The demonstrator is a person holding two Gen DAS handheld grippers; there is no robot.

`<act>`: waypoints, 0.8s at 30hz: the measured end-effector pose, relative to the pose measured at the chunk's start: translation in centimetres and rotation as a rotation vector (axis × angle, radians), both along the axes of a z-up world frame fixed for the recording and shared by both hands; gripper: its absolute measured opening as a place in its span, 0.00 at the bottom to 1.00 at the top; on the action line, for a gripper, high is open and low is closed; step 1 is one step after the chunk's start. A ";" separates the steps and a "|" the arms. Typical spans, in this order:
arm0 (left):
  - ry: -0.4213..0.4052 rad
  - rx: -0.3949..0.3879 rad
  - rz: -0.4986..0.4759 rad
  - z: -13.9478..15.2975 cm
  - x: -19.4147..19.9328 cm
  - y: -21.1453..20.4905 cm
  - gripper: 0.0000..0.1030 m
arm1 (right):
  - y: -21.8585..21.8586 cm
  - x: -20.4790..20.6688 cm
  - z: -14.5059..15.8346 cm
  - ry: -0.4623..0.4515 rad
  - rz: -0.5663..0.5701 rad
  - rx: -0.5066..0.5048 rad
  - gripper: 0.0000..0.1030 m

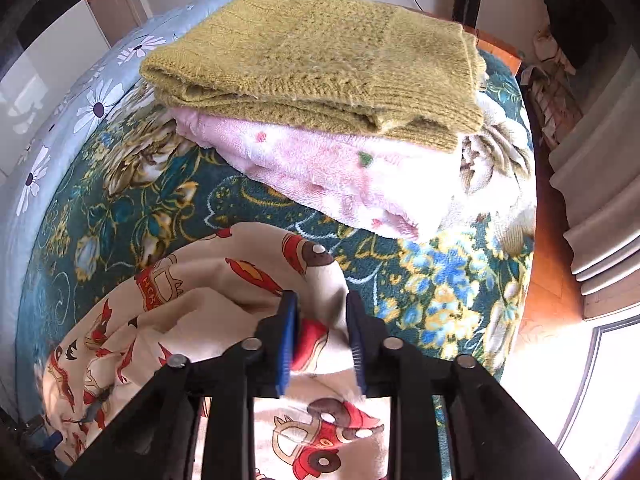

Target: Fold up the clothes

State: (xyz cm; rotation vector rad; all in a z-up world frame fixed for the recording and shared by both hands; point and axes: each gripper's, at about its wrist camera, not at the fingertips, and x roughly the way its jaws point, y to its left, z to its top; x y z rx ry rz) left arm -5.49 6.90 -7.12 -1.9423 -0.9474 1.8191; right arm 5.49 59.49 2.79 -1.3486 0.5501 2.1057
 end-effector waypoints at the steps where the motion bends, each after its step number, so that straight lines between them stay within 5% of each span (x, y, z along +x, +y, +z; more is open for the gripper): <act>1: 0.007 -0.012 -0.007 0.1 0.0 -0.1 0.57 | -0.2 0.6 0.4 0.027 0.003 0.005 0.43; 3: 0.011 -0.035 -0.022 0.2 0.3 -0.5 0.58 | -0.8 2.4 1.2 0.084 -0.008 -0.020 0.54; 8: 0.078 -0.191 -0.052 1.4 2.0 -2.4 0.58 | -3.5 8.3 2.6 0.204 -0.062 -0.088 0.54; 13: 0.083 -0.374 -0.052 1.5 4.7 -5.3 0.58 | -9.2 15.0 -0.5 0.265 -0.136 -0.333 0.54; 18: 0.003 -0.392 -0.003 -0.8 6.0 -7.7 0.58 | -13.2 18.6 -5.6 0.224 -0.223 -0.516 0.54; 24: 0.027 -0.382 0.064 -1.8 5.6 -8.8 0.60 | -10.2 20.8 -7.1 0.325 -0.460 -0.573 0.54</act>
